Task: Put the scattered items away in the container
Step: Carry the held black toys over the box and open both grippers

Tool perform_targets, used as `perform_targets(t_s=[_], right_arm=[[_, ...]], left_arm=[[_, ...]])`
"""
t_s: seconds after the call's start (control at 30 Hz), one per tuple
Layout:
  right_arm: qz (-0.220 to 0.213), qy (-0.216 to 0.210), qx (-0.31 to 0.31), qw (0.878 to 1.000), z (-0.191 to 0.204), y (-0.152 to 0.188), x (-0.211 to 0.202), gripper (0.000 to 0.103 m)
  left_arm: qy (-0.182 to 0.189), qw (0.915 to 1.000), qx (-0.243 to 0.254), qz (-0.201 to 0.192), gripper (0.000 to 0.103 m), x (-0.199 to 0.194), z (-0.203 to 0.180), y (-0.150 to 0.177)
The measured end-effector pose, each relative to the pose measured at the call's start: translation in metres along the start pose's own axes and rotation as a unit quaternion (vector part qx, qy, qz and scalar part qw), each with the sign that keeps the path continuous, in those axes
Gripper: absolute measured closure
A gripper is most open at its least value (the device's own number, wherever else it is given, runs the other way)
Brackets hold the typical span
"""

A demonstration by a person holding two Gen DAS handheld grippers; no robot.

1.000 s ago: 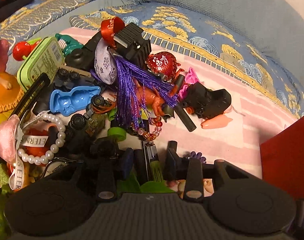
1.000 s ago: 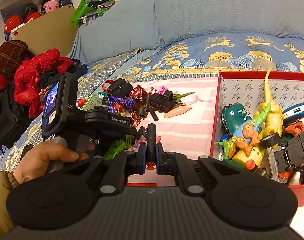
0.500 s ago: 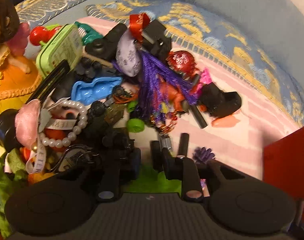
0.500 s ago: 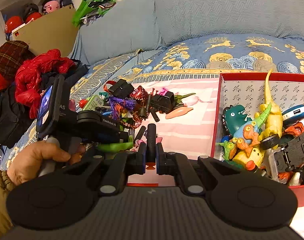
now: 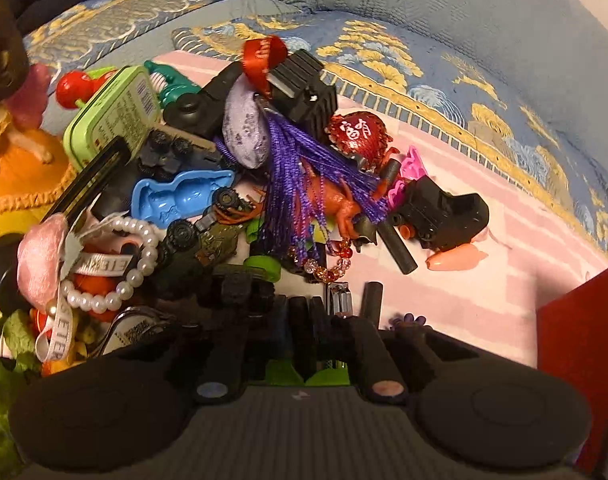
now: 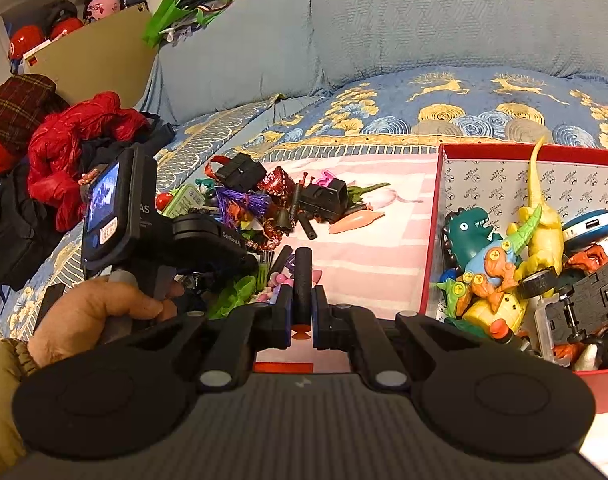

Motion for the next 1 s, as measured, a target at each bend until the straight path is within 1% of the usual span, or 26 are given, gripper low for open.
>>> perform_targets(t_s=[0.1,0.17,0.23,0.33,0.4,0.5,0.57,0.67,0.7,0.8,0.9,1.0], right_arm=[[-0.014,-0.007,0.002,1.000,0.001,-0.006,-0.010,0.097],[-0.027,-0.008,0.004,1.000,-0.001,-0.011,-0.019,0.097],[-0.043,-0.003,0.006,0.999,-0.009,-0.015,-0.031,0.097],[-0.062,0.022,0.025,0.998,-0.033,-0.020,-0.049,0.097],[-0.071,0.043,0.042,0.996,-0.052,-0.021,-0.060,0.097],[-0.076,0.080,0.059,0.992,-0.080,-0.022,-0.075,0.097],[-0.076,0.104,0.069,0.989,-0.097,-0.023,-0.082,0.097],[-0.073,0.129,0.081,0.986,-0.116,-0.023,-0.088,0.097],[-0.074,0.134,0.085,0.984,-0.121,-0.024,-0.090,0.097],[-0.066,0.151,0.101,0.981,-0.140,-0.022,-0.093,0.097],[-0.057,0.163,0.120,0.978,-0.157,-0.019,-0.095,0.097],[-0.060,0.180,0.118,0.975,-0.166,-0.017,-0.099,0.097]], left_arm=[[0.021,0.9988,-0.024,-0.037,0.095,-0.025,0.005,-0.004],[0.051,0.9956,-0.035,-0.070,0.095,-0.051,0.004,-0.006],[0.080,0.9914,-0.031,-0.099,0.095,-0.078,-0.005,-0.005],[0.123,0.9843,-0.011,-0.127,0.095,-0.112,-0.037,0.001],[0.141,0.9806,0.019,-0.135,0.095,-0.127,-0.067,0.008],[0.174,0.9739,0.068,-0.129,0.095,-0.140,-0.115,0.024],[0.181,0.9710,0.097,-0.121,0.095,-0.144,-0.146,0.034],[0.200,0.9672,0.121,-0.100,0.095,-0.144,-0.184,0.048],[0.200,0.9667,0.130,-0.092,0.095,-0.142,-0.194,0.053],[0.191,0.9671,0.156,-0.064,0.095,-0.130,-0.224,0.069],[0.162,0.9681,0.184,-0.051,0.095,-0.118,-0.246,0.083],[0.141,0.9709,0.191,-0.034,0.095,-0.105,-0.257,0.091]])
Point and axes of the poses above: each gripper's, at about its wrist camera, not at the fingertips, and x roughly the way its jaws point, z to its left, y to its underside, the point moved 7 cm from there along x, roughly the way its jaws point, and after that the axes turned 6 degrees about z, right-handed, at the moved point
